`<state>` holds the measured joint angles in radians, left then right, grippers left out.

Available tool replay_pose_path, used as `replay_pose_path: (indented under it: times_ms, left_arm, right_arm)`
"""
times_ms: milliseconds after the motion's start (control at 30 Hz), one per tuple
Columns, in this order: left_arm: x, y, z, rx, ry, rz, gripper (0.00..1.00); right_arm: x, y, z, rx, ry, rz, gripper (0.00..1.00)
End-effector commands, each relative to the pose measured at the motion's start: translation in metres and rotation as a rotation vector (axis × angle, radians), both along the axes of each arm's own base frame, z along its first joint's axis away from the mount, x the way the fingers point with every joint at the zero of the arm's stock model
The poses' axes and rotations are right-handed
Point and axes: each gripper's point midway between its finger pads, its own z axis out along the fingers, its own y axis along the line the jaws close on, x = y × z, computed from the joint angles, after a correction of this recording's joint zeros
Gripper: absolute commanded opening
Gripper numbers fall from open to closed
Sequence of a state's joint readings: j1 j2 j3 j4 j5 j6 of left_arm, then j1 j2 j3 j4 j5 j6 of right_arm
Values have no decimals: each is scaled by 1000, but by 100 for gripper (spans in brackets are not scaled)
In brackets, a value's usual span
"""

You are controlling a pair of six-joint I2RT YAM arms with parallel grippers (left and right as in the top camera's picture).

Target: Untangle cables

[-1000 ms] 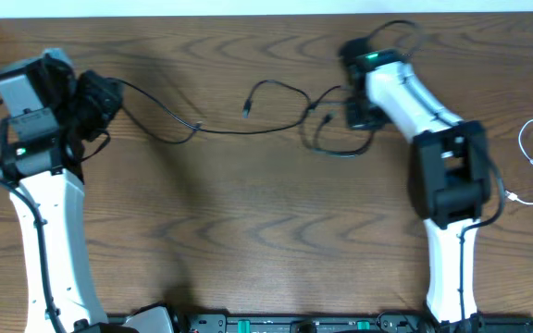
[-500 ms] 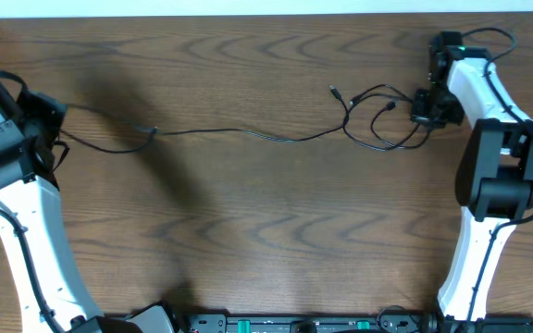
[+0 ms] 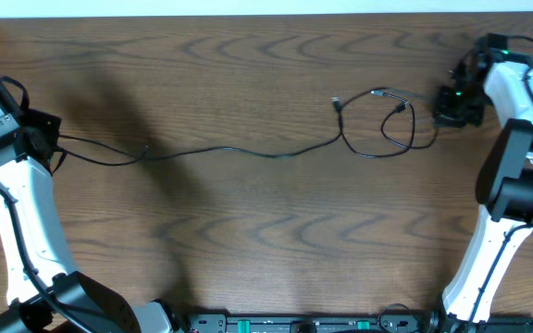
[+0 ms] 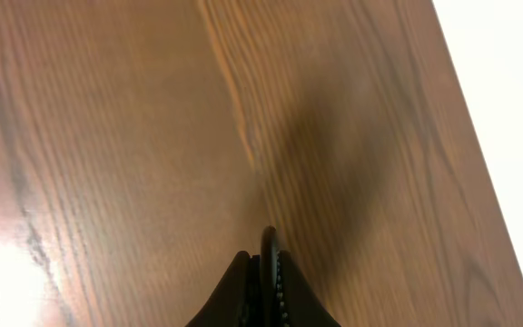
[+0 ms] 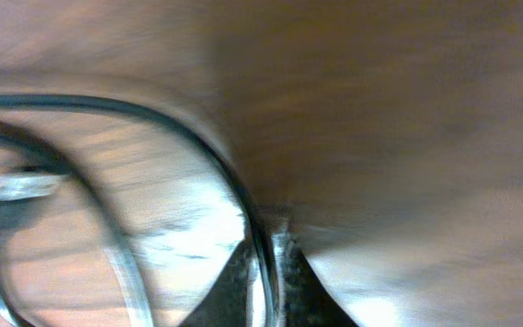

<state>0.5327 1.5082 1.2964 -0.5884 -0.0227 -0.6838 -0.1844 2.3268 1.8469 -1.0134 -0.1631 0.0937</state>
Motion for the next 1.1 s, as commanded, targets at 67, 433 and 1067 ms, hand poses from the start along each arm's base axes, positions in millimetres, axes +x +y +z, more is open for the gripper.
replay_pose_path:
  times_ms: [67,433,1067]
  left_arm:
    - [25,-40,4,-50,-53,-227,7]
    - [52,-145,2,-57,-41,-692,7]
    - [36,-181,-16,-111,49,-788,7]
  right_arm:
    - [22,66,36,67,-112,235,34]
    - [42,165,115,58,-312,421,71]
    - [22,239,-3,-37,-100,250,43]
